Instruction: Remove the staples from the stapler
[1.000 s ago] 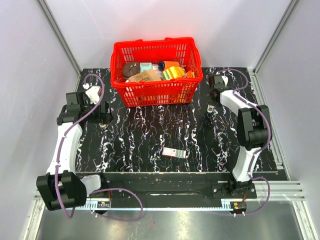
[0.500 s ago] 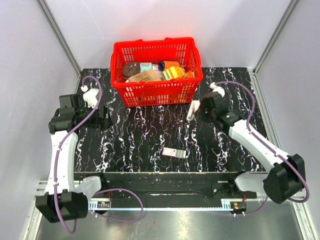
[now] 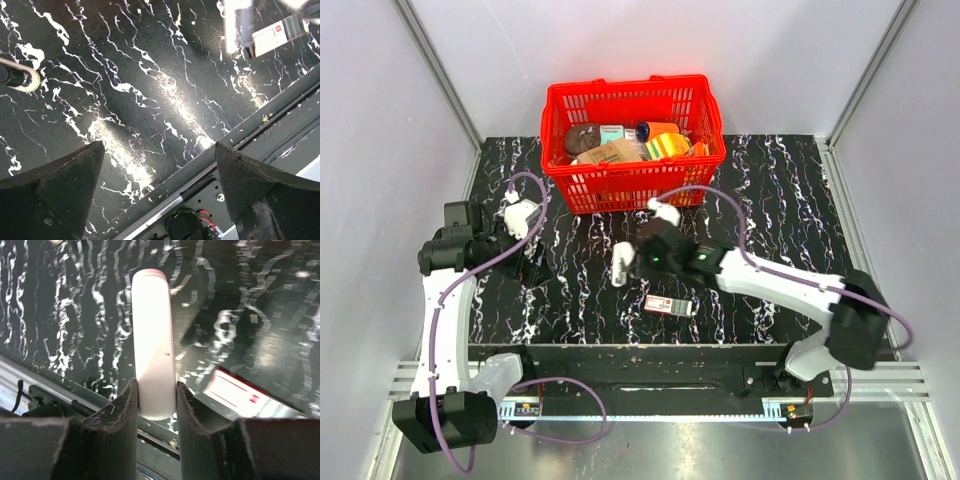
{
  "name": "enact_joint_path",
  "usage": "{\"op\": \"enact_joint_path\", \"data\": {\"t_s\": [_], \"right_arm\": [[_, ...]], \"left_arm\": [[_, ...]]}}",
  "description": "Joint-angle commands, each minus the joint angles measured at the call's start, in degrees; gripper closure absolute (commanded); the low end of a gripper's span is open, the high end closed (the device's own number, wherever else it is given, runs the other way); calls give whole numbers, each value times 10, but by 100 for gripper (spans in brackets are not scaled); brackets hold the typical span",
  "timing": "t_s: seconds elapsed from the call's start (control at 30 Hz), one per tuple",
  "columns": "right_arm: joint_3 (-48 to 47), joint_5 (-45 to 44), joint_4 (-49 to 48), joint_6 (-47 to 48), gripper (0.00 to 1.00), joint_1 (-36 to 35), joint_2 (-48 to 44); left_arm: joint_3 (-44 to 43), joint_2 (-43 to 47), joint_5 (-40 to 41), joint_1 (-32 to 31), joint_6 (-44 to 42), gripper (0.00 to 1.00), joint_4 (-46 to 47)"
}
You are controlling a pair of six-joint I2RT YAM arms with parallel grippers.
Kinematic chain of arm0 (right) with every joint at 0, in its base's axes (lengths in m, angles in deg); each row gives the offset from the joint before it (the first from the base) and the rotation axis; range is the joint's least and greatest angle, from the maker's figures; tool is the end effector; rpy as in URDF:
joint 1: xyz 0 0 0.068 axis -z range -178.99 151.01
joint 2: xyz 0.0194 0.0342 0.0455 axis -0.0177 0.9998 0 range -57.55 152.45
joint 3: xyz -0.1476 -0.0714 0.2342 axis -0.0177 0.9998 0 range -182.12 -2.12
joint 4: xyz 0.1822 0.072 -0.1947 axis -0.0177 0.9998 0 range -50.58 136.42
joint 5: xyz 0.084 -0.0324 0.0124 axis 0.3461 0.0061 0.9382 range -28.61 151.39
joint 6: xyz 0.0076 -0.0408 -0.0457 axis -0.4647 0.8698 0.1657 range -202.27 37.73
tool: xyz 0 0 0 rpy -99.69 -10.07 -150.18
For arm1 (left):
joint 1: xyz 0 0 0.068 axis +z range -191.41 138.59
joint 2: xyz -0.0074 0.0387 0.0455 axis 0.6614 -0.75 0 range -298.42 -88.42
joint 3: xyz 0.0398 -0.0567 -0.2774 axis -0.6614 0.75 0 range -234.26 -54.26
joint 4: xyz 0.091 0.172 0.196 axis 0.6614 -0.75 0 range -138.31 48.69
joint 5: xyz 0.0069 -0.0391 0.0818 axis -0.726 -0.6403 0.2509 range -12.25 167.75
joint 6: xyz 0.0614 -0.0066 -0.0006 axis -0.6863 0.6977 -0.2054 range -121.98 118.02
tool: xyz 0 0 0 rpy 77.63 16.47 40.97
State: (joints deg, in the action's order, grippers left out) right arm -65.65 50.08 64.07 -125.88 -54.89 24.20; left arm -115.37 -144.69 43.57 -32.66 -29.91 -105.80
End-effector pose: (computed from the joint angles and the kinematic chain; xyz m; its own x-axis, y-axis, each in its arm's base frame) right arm 0.1951 0.2717 0.2822 -0.7807 0.0534 -0.6226 -0.2665 0.8728 0.4090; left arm 0.1795 0.0011 0.3289 -0.6811 0.2872 -0.6735 0.5362 0.8221 -0.1917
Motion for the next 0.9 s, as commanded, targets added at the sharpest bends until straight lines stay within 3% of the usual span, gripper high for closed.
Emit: {"op": "enact_joint_path", "data": {"t_s": [0.0, 0.23, 0.37, 0.63, 0.87], "right_arm": [[-117, -13, -56, -31, 100, -50, 101], [-246, 13, -63, -38, 100, -65, 224], [-282, 27, -72, -42, 100, -65, 249], [-248, 49, -140, -65, 100, -65, 232], [-223, 65, -169, -83, 100, -65, 220]], "left_arm": [[7, 9, -51, 4, -114, 2, -22], [91, 46, 2, 5, -243, 1, 17], [156, 60, 24, 4, -279, 1, 93], [165, -35, -3, 15, -229, 2, 197], [155, -83, -60, 34, -227, 6, 219]]}}
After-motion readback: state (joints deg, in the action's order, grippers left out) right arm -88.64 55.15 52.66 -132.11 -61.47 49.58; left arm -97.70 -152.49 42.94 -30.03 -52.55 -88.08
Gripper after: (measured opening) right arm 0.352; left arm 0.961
